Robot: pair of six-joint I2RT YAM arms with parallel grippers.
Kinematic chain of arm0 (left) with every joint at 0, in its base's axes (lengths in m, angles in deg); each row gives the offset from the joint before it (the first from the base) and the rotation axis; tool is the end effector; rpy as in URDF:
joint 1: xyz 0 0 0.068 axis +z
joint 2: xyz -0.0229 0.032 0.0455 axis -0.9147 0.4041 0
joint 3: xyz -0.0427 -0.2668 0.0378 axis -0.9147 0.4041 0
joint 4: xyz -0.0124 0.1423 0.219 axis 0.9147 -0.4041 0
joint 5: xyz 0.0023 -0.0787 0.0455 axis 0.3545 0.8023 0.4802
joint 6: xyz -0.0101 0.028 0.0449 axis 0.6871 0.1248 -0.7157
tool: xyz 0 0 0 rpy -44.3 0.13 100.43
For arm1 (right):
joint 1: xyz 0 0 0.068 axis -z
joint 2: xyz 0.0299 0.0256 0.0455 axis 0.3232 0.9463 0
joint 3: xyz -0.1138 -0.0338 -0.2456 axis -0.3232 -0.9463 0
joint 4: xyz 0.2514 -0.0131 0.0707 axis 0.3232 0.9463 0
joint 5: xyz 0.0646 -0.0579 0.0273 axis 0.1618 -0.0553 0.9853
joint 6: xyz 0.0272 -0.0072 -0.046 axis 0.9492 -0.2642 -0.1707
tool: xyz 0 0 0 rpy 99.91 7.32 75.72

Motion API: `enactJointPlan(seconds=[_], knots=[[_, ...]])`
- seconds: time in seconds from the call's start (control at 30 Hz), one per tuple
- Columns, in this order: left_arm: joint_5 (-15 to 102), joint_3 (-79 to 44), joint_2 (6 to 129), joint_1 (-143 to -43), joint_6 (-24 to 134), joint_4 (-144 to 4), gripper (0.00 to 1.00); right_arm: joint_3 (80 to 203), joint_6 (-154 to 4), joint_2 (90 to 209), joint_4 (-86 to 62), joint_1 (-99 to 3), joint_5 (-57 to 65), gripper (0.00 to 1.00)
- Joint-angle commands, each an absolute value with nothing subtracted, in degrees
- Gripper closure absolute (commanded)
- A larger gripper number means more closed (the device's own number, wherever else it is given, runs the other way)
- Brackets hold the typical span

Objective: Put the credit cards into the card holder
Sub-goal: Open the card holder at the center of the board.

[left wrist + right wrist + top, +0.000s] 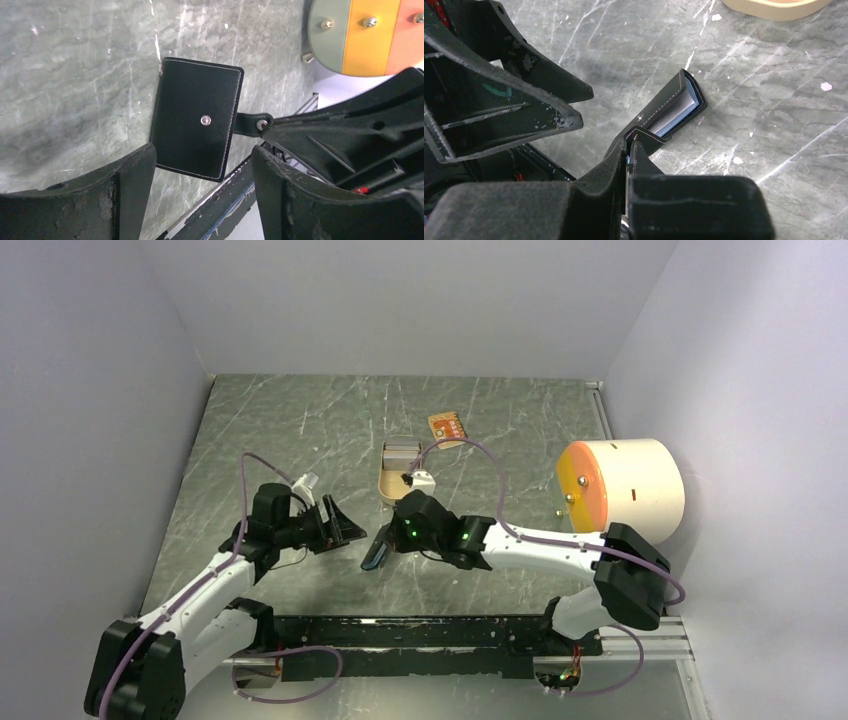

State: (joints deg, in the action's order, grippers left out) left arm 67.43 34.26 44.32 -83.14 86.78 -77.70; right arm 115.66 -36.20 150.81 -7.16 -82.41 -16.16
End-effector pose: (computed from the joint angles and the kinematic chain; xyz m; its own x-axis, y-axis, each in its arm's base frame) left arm 0.1681 -0.0710 0.1803 -0.8702 -0.3401 -0.3565 0.0754 0.6231 -0.7785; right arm 0.1448 0.2734 0.2269 -0.7598 0.0417 -0.6488 -0.3577 0.8065 0.4708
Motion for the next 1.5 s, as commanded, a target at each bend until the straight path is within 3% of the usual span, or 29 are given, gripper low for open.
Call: enactJointPlan(seconds=[0.0, 0.4, 0.77, 1.13, 1.27, 1.47], knots=[[74.27, 36.89, 45.97, -83.11, 88.93, -66.97, 0.24, 114.30, -36.40, 149.54, -10.15, -80.67, -14.03, 1.00], [74.94, 34.69, 51.40, -83.17, 87.35, -67.30, 0.27, 115.47, -37.79, 150.02, -15.05, -77.39, -4.98, 1.00], [72.10, 34.58, 52.02, -83.30, 84.91, -69.66, 0.27, 114.78, -38.06, 149.90, -11.95, -76.70, -6.24, 1.00], [73.54, 35.43, 54.05, -83.55, 84.82, -66.94, 0.38, 107.38, -39.36, 146.14, -6.41, -75.17, -11.80, 1.00], [75.17, 37.57, 54.01, -83.73, 87.10, -62.48, 0.46, 104.48, -38.86, 146.90, -7.79, -74.25, -11.43, 1.00], [69.27, 36.06, 58.51, -84.95, 82.43, -66.32, 0.56, 104.20, -39.32, 147.22, -8.38, -74.05, -10.32, 1.00]])
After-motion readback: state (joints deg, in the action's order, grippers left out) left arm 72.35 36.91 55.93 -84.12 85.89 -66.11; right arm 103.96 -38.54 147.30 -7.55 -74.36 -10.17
